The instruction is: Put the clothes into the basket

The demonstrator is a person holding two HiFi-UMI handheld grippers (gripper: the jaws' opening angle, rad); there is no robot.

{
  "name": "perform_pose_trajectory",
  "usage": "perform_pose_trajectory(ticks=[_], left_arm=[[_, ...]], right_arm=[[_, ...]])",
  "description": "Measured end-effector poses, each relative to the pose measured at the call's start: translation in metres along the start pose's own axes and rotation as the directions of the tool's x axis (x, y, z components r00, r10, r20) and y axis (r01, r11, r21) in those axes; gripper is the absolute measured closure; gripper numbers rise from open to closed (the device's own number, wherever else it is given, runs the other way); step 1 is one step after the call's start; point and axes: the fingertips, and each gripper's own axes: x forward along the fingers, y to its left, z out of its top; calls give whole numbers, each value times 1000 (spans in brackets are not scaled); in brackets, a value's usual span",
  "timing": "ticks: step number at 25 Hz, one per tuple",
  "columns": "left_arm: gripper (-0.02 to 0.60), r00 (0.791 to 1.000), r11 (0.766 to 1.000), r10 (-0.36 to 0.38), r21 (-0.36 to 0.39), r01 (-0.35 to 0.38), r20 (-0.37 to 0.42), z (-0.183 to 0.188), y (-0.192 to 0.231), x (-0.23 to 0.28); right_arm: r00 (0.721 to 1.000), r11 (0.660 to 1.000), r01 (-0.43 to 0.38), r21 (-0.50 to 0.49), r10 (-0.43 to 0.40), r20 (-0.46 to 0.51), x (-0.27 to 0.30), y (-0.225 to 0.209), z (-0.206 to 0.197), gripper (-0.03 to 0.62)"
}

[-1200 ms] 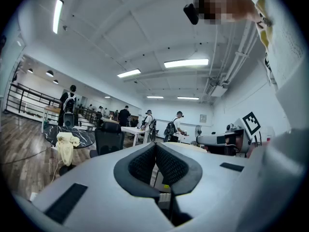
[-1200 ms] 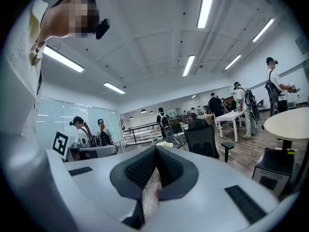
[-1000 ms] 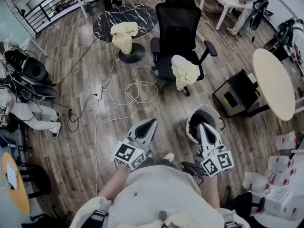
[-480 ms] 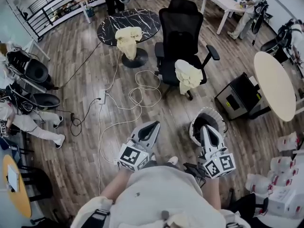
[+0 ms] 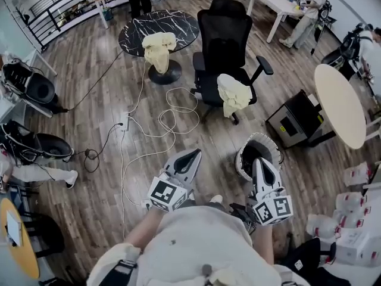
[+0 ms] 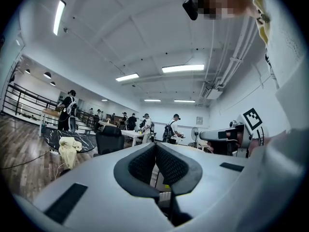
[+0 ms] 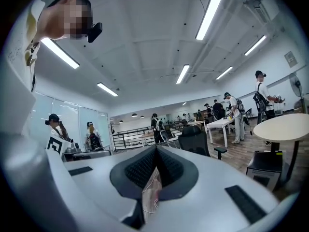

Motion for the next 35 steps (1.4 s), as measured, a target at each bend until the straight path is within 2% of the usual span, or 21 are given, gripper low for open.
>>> perform_pose_trajectory(ticks=[3, 8, 15, 22, 29, 30, 31, 32, 35], left_arm=[[560, 1000, 1000, -1, 4, 1, 6, 0, 5, -13], [560, 999, 999, 46, -13, -46, 6, 4, 22, -43], [561, 996, 996, 93, -8, -93, -9, -6, 42, -63], [560, 995, 995, 96, 37, -96, -19, -6, 53, -53], [557, 995, 995, 104, 1, -104, 2, -6, 73, -22], [529, 995, 995, 101, 1, -101, 10, -4, 75, -16], [463, 995, 995, 96, 1, -96, 15, -3, 77, -7], [423, 995, 996, 95, 3, -95, 18, -3, 79, 2], [380, 995, 995, 97, 26, -97, 10, -2, 87, 34]], right_arm=[[1000, 1000, 4, -12, -3, 16, 1, 14, -2, 586], [999, 1000, -25, 3, 25, 20, 8, 39, 1, 586], [998, 998, -54, -18, 54, 21, 22, 52, -3, 586], [998, 998, -57, 28, 57, 12, 39, 37, -7, 586], [996, 996, -85, 34, 86, -10, 77, 14, -12, 586], [996, 995, -92, 36, 93, -14, 84, 10, -13, 586], [995, 994, -99, 37, 99, -18, 91, 5, -13, 586], [994, 994, -104, 36, 105, -22, 98, -1, -14, 586], [993, 993, -115, 38, 117, -32, 120, -22, -13, 586]])
